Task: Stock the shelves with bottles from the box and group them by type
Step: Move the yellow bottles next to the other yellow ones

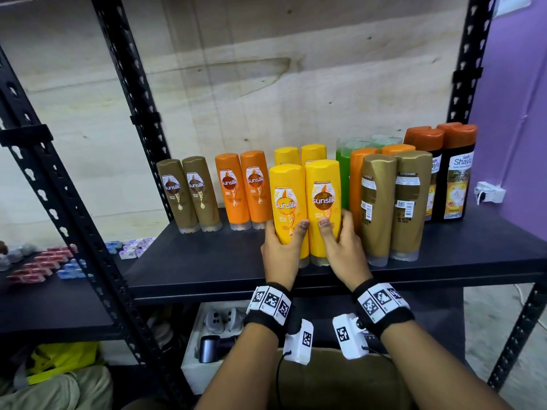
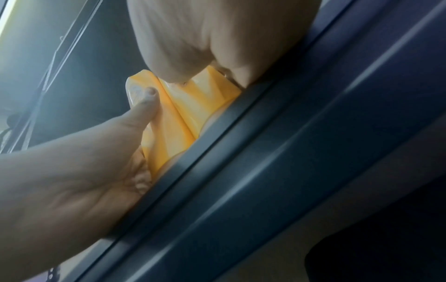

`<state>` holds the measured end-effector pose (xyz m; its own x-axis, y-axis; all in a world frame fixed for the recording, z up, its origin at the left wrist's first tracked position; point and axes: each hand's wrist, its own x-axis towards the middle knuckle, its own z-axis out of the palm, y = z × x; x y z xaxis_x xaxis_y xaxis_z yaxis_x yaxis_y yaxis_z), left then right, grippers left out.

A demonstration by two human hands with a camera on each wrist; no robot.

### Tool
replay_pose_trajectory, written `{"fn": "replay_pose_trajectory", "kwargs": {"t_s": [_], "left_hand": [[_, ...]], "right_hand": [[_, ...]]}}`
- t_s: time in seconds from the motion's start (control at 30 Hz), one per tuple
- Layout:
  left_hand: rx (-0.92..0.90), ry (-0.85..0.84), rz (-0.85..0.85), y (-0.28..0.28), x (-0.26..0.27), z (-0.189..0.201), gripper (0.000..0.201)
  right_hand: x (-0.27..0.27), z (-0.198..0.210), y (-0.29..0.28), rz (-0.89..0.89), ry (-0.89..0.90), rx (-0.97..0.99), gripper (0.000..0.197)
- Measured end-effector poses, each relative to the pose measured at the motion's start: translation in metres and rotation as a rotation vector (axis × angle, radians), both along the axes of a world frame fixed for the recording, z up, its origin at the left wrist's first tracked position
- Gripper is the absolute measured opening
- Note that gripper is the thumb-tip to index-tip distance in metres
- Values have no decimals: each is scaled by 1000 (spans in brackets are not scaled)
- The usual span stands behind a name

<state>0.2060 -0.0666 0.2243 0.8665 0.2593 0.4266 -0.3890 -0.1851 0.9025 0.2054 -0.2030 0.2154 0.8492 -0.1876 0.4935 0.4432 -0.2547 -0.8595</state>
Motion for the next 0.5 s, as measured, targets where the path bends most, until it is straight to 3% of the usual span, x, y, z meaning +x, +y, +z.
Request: {"fn": "replay_pose_trajectory", "kwargs": {"t_s": [0.2, 0.33, 0.5], "left_hand": [[27, -3, -10, -2, -11, 2, 65], [61, -1, -29, -1, -15, 3, 59], [227, -61, 5, 14, -17, 18, 58]], "right_hand": [[-5, 3, 5, -9, -48, -20, 66], [-8, 9, 4, -44, -81, -58, 76], [-13, 18, 0, -151, -155, -207, 88]]}}
